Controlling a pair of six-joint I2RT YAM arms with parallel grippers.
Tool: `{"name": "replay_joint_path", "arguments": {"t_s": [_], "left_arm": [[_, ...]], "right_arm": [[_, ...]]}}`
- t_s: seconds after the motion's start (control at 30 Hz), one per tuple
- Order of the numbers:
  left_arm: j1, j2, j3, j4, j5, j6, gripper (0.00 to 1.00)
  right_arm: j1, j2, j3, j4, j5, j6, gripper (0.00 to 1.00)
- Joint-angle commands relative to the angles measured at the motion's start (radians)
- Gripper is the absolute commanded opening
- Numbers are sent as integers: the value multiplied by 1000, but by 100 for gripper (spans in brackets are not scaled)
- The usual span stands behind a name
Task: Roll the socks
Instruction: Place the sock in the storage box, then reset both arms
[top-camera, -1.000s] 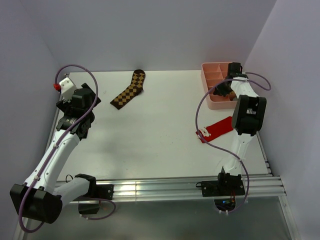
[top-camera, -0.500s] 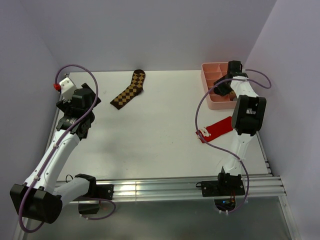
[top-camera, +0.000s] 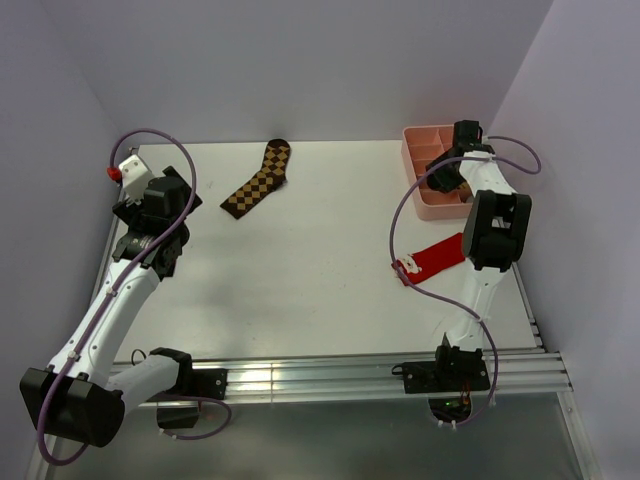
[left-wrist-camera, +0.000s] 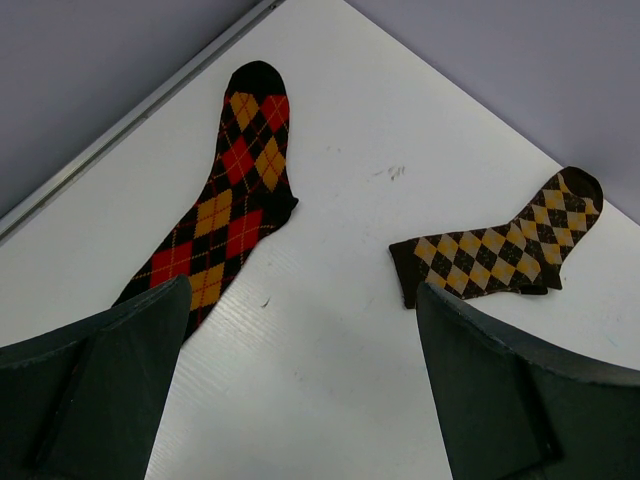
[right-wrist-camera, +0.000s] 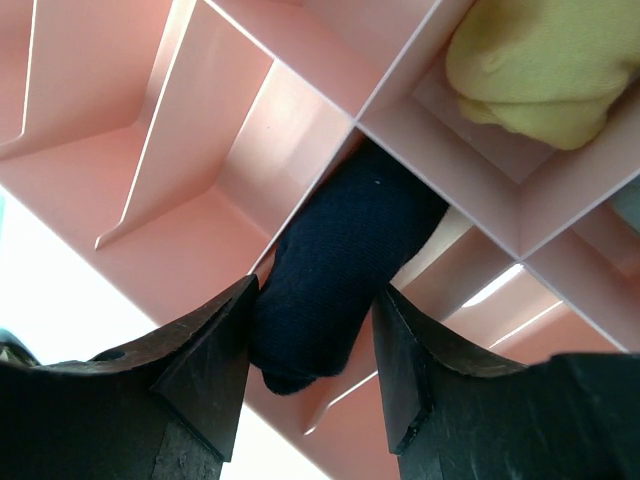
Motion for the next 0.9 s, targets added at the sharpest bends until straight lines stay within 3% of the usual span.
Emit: {"name": "replay_joint_path", "arguments": {"t_s": [0.0,0.47,0.57,0.73,0.87], "left_arm": [[-4,-15,-6,25,-10,15,100],[-4,-21,-6,23,-4,13,99],[-4,-24,-6,22,-2,11,99],[-4,-33,0,20,4,13,99],[-4,-75,26,-21,-1,-7,99]], "right_arm": [[17,-60,20,-46,16,-30,57],[35,-142,9,-43,-57,-85,59],[47,-194,-7,-19,-56,-116,51],[75,-339,-53,6,-40,-188,55],[96,-570,-104,17,32,-271,63]]}}
